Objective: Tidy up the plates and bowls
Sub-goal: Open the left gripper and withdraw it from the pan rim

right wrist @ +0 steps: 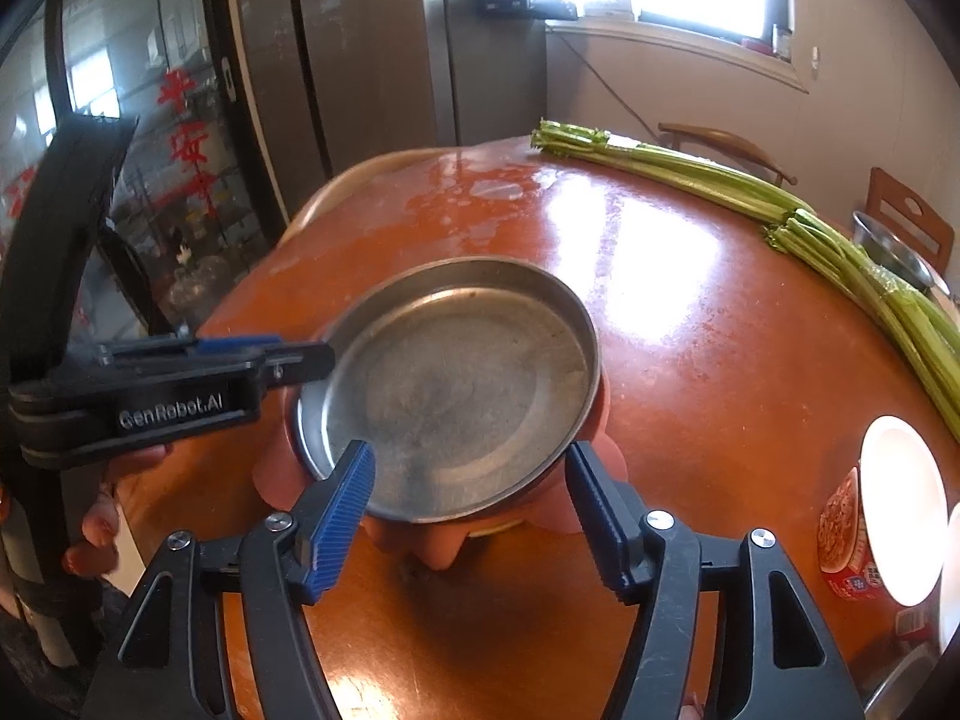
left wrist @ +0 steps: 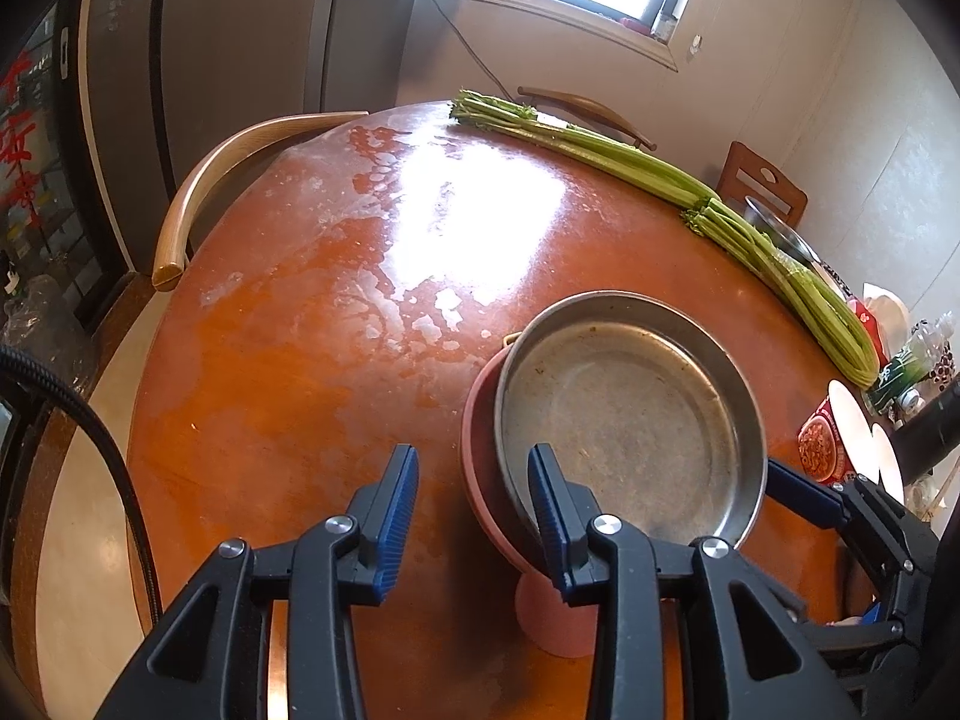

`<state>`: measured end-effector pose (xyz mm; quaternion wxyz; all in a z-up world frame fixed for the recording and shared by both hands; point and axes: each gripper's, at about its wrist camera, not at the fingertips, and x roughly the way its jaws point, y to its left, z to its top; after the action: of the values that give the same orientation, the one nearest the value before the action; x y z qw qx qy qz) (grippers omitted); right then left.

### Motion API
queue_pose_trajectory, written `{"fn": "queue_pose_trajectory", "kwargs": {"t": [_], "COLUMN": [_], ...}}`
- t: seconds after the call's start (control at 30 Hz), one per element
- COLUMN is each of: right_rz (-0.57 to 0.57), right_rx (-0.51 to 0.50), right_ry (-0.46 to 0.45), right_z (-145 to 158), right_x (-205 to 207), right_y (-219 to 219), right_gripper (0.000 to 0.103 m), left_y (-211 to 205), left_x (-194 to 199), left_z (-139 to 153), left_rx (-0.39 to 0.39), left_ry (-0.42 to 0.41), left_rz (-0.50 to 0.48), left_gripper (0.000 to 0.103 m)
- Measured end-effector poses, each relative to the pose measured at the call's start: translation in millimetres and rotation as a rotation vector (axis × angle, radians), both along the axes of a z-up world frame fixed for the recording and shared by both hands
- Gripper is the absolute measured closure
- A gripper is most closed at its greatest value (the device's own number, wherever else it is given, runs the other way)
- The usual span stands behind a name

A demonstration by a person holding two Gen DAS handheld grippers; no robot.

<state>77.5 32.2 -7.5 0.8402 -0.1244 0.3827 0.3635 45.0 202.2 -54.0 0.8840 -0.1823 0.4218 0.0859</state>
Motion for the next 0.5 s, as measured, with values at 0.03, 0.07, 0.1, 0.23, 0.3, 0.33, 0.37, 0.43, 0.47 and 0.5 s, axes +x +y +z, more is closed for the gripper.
{"fn": "queue_pose_trajectory", "kwargs": {"t": [0.03, 0.07, 0.1, 0.23, 0.3, 0.33, 0.37, 0.43, 0.47, 0.5], "right_rz": [0.001, -0.005, -0.020, -0.069, -0.073, -0.074, -0.074, -0.076, -0.077, -0.077], "right_rx": [0.001, 0.008, 0.019, 0.053, 0.069, 0.073, 0.074, 0.075, 0.076, 0.077], "right_ry": [-0.001, 0.003, 0.002, -0.022, -0.014, -0.012, -0.014, -0.012, -0.011, -0.011], "right_z": [0, 1, 3, 10, 12, 12, 13, 13, 13, 14], "right_x": [0, 0, 1, 5, 6, 6, 5, 5, 4, 4], "right_y": [-1, -2, -6, -18, -21, -23, -24, -25, -26, -27], "right_gripper": [0.035, 0.035, 0.035, 0.035, 0.035, 0.035, 0.035, 0.035, 0.035, 0.035], "left_y": [-1, -1, -2, -5, -6, -7, -8, -9, -9, -9], "left_x": [0, 1, 1, 4, 6, 7, 7, 6, 6, 6], "left_z": [0, 0, -1, -2, -2, -3, -2, -1, 0, 0], "left_rx": [0.000, -0.001, -0.002, -0.003, -0.006, -0.008, -0.008, -0.015, -0.021, -0.024], "left_ry": [0.000, 0.001, 0.002, 0.007, 0.008, 0.012, 0.013, 0.011, 0.005, 0.003], "left_rz": [-0.002, -0.005, -0.006, -0.012, -0.020, -0.022, -0.022, -0.027, -0.029, -0.031], "left_gripper": [0.065, 0.065, 0.065, 0.064, 0.064, 0.064, 0.064, 0.064, 0.064, 0.064]}}
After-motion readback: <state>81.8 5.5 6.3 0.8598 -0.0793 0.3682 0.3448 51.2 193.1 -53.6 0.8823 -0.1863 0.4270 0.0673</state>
